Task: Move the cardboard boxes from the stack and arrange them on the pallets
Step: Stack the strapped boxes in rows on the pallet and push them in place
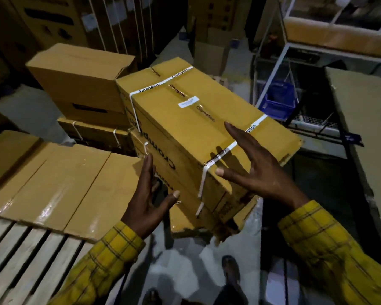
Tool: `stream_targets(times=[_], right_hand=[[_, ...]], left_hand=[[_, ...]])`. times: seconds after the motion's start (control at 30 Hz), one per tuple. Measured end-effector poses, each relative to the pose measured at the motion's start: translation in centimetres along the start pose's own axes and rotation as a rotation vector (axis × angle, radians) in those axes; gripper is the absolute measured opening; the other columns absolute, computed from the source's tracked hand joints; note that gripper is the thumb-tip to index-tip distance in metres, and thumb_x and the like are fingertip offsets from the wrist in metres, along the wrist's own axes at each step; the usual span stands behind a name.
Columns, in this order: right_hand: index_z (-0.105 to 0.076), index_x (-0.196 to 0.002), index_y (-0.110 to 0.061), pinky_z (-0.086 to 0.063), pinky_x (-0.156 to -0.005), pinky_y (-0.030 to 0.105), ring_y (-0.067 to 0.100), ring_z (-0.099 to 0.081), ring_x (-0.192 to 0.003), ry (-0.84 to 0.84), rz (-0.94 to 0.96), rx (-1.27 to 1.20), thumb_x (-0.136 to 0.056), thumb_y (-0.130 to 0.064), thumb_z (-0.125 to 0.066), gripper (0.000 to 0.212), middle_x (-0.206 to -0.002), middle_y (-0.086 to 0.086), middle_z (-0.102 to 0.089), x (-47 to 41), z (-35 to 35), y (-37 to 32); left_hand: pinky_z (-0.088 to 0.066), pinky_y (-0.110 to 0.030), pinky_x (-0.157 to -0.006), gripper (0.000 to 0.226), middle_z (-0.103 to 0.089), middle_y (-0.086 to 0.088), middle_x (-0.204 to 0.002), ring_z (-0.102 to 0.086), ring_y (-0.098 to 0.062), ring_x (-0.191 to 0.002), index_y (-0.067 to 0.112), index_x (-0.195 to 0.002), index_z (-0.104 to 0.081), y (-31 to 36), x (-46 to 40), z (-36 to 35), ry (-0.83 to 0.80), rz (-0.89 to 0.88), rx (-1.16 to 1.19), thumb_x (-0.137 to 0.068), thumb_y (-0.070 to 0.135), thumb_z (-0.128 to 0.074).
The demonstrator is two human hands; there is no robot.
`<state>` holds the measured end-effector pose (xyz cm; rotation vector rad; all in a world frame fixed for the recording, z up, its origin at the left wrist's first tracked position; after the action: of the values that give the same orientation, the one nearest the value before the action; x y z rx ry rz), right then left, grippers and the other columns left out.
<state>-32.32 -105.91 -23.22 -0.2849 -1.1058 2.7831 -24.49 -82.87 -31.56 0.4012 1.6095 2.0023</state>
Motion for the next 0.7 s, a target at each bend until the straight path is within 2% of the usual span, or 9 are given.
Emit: stream_targets(times=[0.17, 0.27, 0.33, 0.4, 0.47, 0.53, 0.57, 0.6, 0.7], right_hand=[[-0.018, -0.163, -0.046, -0.018, -0.123, 0.028, 0.007, -0.012, -0.158, -0.118, 0.103, 0.101, -0.083, -0.063, -0.074, 0.099, -0.171, -0.019, -0.016, -5.5, 4.4, 7.0], [-0.017, -0.164, -0.043, -0.014, -0.125, 0.034, 0.015, -0.008, -0.16, -0.196, 0.154, 0.161, -0.08, -0.067, -0.073, 0.103, -0.173, -0.012, -0.01, -8.7, 5.8, 11.0], [-0.016, -0.165, -0.038, -0.01, -0.126, 0.038, 0.021, -0.005, -0.16, -0.255, 0.148, 0.24, -0.079, -0.065, -0.076, 0.108, -0.174, -0.002, -0.006, -10.9, 6.1, 13.7], [-0.013, -0.165, -0.036, -0.01, -0.129, 0.044, 0.026, -0.003, -0.16, -0.305, 0.107, 0.287, -0.074, -0.067, -0.078, 0.116, -0.174, 0.003, -0.002, -13.1, 6.5, 16.3], [-0.005, -0.166, -0.038, -0.011, -0.129, 0.04, 0.021, -0.002, -0.16, -0.362, 0.043, 0.263, -0.071, -0.07, -0.077, 0.123, -0.174, -0.002, 0.001, -14.7, 6.8, 18.1], [-0.006, -0.165, -0.038, -0.018, -0.123, 0.029, 0.01, -0.021, -0.153, -0.444, 0.01, 0.142, -0.076, -0.061, -0.08, 0.118, -0.169, -0.014, -0.018, -15.5, 6.8, 19.2], [-0.012, -0.164, -0.041, -0.027, -0.12, 0.029, 0.006, -0.037, -0.144, -0.485, -0.005, 0.031, -0.079, -0.055, -0.083, 0.111, -0.16, -0.021, -0.033, -15.7, 6.5, 19.4], [-0.02, -0.161, -0.047, -0.038, -0.117, 0.035, 0.003, -0.05, -0.134, -0.498, -0.018, -0.07, -0.08, -0.051, -0.084, 0.103, -0.152, -0.025, -0.045, -15.8, 6.2, 19.8], [-0.035, -0.152, -0.052, -0.055, -0.102, 0.039, -0.007, -0.064, -0.111, -0.441, -0.08, -0.231, -0.08, -0.049, -0.086, 0.088, -0.131, -0.027, -0.062, -16.3, 5.8, 21.0]], left_hand=[[-0.028, -0.052, -0.123, 0.096, -0.007, 0.027, -0.167, -0.014, -0.002, -0.155, 0.046, -0.161, -0.004, 1.1, -4.2, -5.4, 0.15, 0.054, 0.017, -0.092, 0.036, -0.07], [-0.032, -0.043, -0.122, 0.094, -0.018, 0.033, -0.162, -0.025, 0.016, -0.143, 0.042, -0.162, -0.007, 1.0, -6.4, -7.9, 0.276, 0.111, 0.035, -0.092, 0.045, -0.07], [-0.036, -0.032, -0.117, 0.095, -0.027, 0.038, -0.155, -0.032, 0.024, -0.133, 0.036, -0.163, -0.008, 0.6, -7.4, -9.0, 0.361, 0.163, 0.04, -0.092, 0.042, -0.071], [-0.042, -0.025, -0.11, 0.096, -0.034, 0.032, -0.15, -0.041, 0.022, -0.128, 0.031, -0.163, -0.011, 0.0, -8.1, -9.5, 0.441, 0.211, 0.059, -0.089, 0.034, -0.071], [-0.045, -0.031, -0.109, 0.095, -0.04, 0.02, -0.151, -0.051, 0.007, -0.127, 0.027, -0.163, -0.014, -0.6, -8.7, -9.3, 0.522, 0.259, 0.081, -0.09, 0.029, -0.074], [-0.047, -0.046, -0.111, 0.092, -0.044, 0.007, -0.154, -0.054, -0.015, -0.131, 0.025, -0.161, -0.021, -1.6, -8.9, -8.8, 0.605, 0.309, 0.116, -0.089, 0.026, -0.079], [-0.048, -0.05, -0.109, 0.088, -0.049, 0.001, -0.152, -0.056, -0.022, -0.13, 0.026, -0.159, -0.026, -2.1, -9.1, -8.7, 0.633, 0.33, 0.147, -0.089, 0.023, -0.079], [-0.05, -0.052, -0.106, 0.083, -0.054, -0.001, -0.147, -0.059, -0.024, -0.126, 0.027, -0.157, -0.03, -2.4, -9.2, -8.8, 0.654, 0.35, 0.176, -0.089, 0.019, -0.078], [-0.057, -0.039, -0.091, 0.083, -0.061, 0.001, -0.132, -0.064, -0.018, -0.112, 0.031, -0.156, -0.031, -2.9, -9.4, -8.8, 0.715, 0.401, 0.209, -0.089, 0.014, -0.078]])
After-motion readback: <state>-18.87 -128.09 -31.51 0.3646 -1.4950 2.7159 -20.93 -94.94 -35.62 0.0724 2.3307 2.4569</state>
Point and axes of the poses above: each hand's wrist, its own x-axis away from the middle knuckle, its own z-axis out of the back of the hand, y = z × x, the point moved 10 cm from there along -x, towards the middle knuckle
